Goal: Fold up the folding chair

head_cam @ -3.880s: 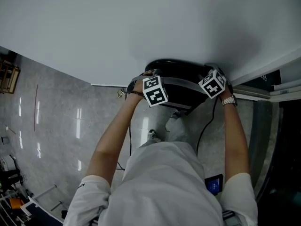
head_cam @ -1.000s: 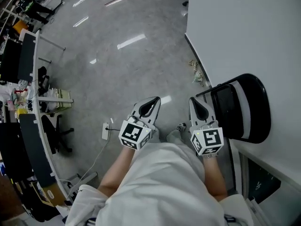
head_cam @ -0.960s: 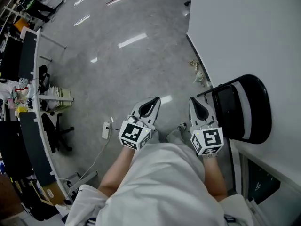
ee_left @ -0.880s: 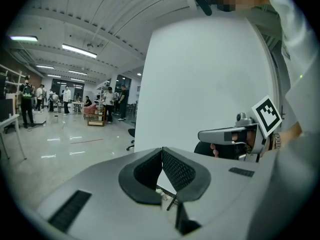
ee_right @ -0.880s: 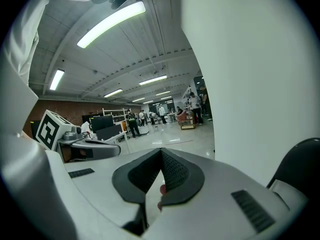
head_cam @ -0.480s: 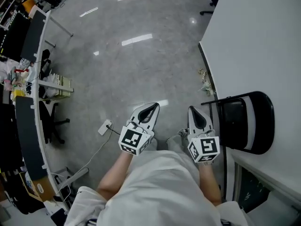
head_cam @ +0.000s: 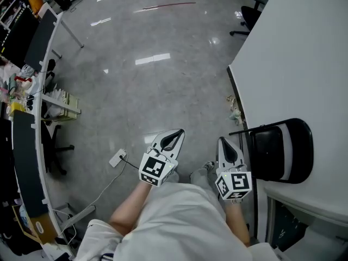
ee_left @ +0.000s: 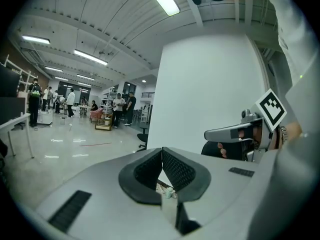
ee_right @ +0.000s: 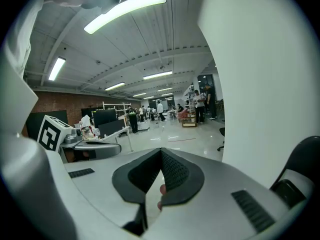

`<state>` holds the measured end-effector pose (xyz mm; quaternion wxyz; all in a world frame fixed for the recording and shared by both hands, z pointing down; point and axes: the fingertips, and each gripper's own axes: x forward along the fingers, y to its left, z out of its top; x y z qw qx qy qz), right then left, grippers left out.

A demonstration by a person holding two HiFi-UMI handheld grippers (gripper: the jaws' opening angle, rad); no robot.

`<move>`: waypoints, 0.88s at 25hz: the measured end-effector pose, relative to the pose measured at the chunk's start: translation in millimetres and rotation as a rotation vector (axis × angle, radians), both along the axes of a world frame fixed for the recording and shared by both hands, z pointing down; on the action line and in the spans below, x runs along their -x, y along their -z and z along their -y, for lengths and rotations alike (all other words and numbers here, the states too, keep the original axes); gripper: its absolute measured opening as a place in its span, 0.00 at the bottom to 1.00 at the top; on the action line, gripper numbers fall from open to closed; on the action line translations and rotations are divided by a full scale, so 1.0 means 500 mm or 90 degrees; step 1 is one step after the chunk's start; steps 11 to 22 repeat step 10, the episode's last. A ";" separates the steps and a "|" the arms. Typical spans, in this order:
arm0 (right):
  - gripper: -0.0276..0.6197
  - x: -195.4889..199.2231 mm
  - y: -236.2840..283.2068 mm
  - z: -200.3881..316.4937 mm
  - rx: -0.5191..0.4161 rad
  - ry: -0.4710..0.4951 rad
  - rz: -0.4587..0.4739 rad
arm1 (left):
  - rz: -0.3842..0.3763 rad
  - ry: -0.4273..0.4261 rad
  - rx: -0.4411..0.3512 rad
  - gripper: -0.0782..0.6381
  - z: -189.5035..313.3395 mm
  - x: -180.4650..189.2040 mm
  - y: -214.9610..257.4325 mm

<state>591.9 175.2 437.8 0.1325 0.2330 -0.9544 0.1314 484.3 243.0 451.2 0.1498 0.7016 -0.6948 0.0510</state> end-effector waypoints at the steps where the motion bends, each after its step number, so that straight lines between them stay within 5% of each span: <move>1: 0.05 0.004 -0.011 -0.007 0.002 0.001 0.003 | 0.004 0.005 0.002 0.13 -0.011 0.007 -0.011; 22: 0.05 0.070 0.002 -0.064 -0.020 0.040 0.011 | -0.019 0.024 0.008 0.13 -0.076 0.022 -0.010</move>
